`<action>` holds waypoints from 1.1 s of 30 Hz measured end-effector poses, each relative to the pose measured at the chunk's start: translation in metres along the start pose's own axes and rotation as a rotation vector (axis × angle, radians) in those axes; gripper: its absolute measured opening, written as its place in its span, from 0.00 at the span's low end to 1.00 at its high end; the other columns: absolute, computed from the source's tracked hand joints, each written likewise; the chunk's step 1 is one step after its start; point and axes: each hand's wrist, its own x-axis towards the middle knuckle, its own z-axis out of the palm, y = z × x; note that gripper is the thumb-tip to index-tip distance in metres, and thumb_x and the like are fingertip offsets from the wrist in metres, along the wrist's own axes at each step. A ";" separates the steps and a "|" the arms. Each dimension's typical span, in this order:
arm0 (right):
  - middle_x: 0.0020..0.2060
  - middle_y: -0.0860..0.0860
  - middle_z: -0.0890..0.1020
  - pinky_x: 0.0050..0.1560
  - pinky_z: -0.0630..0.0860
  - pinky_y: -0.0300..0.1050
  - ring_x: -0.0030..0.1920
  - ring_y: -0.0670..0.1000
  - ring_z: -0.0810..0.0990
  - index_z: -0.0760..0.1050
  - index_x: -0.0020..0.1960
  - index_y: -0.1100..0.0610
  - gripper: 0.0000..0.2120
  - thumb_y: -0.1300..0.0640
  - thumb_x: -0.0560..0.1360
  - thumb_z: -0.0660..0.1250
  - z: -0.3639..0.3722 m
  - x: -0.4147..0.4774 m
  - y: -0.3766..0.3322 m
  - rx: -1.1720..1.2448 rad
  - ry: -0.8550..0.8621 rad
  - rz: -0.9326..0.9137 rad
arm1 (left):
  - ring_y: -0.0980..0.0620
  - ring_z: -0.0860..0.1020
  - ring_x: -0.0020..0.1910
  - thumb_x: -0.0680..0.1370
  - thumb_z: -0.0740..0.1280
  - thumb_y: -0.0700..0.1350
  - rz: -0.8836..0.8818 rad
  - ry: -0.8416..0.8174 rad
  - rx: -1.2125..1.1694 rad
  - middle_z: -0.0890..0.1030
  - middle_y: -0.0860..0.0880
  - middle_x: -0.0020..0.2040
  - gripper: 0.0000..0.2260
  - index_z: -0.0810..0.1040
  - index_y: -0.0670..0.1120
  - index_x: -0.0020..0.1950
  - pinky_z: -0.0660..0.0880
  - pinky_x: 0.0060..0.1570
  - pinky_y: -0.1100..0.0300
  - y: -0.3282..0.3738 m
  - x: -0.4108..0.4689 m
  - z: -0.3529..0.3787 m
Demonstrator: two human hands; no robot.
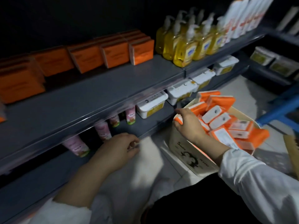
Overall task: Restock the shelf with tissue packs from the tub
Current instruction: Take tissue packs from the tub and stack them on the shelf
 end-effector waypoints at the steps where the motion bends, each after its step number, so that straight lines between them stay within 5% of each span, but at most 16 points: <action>1: 0.60 0.60 0.76 0.60 0.68 0.46 0.61 0.60 0.73 0.69 0.67 0.61 0.24 0.57 0.73 0.67 0.002 0.001 0.013 0.004 0.005 0.044 | 0.56 0.76 0.46 0.75 0.68 0.50 -0.002 -0.007 0.000 0.77 0.54 0.48 0.10 0.78 0.51 0.55 0.74 0.50 0.58 0.004 0.008 0.005; 13: 0.67 0.58 0.71 0.64 0.66 0.49 0.65 0.59 0.70 0.59 0.72 0.59 0.35 0.48 0.72 0.70 0.025 0.008 0.087 0.032 -0.316 0.359 | 0.55 0.73 0.57 0.76 0.65 0.53 0.012 -0.132 0.103 0.73 0.55 0.58 0.18 0.72 0.54 0.65 0.72 0.57 0.55 0.031 0.058 0.039; 17: 0.55 0.58 0.80 0.59 0.70 0.47 0.57 0.58 0.77 0.69 0.65 0.61 0.21 0.54 0.75 0.66 0.024 0.013 0.095 0.040 -0.352 0.377 | 0.55 0.72 0.60 0.77 0.65 0.53 0.019 -0.106 0.098 0.73 0.55 0.61 0.19 0.70 0.55 0.67 0.71 0.58 0.55 0.036 0.069 0.045; 23: 0.43 0.55 0.76 0.45 0.68 0.43 0.47 0.56 0.76 0.74 0.51 0.59 0.07 0.60 0.74 0.65 -0.003 0.023 0.106 0.305 -0.034 0.388 | 0.51 0.66 0.66 0.76 0.66 0.52 0.061 0.013 0.059 0.68 0.53 0.68 0.25 0.65 0.52 0.72 0.65 0.65 0.56 0.046 0.081 0.051; 27: 0.45 0.52 0.79 0.51 0.75 0.48 0.46 0.53 0.79 0.74 0.56 0.54 0.10 0.62 0.76 0.64 -0.030 0.019 0.096 0.747 -0.018 0.253 | 0.51 0.59 0.71 0.76 0.67 0.53 0.024 0.174 -0.003 0.62 0.50 0.73 0.32 0.57 0.49 0.75 0.56 0.66 0.62 0.055 0.088 0.043; 33: 0.48 0.49 0.78 0.55 0.73 0.45 0.50 0.48 0.76 0.73 0.56 0.50 0.13 0.65 0.77 0.62 -0.038 0.004 0.064 0.696 -0.420 -0.030 | 0.53 0.61 0.71 0.70 0.70 0.56 -0.072 0.169 -0.432 0.60 0.53 0.74 0.41 0.51 0.54 0.76 0.64 0.67 0.53 0.062 0.091 0.042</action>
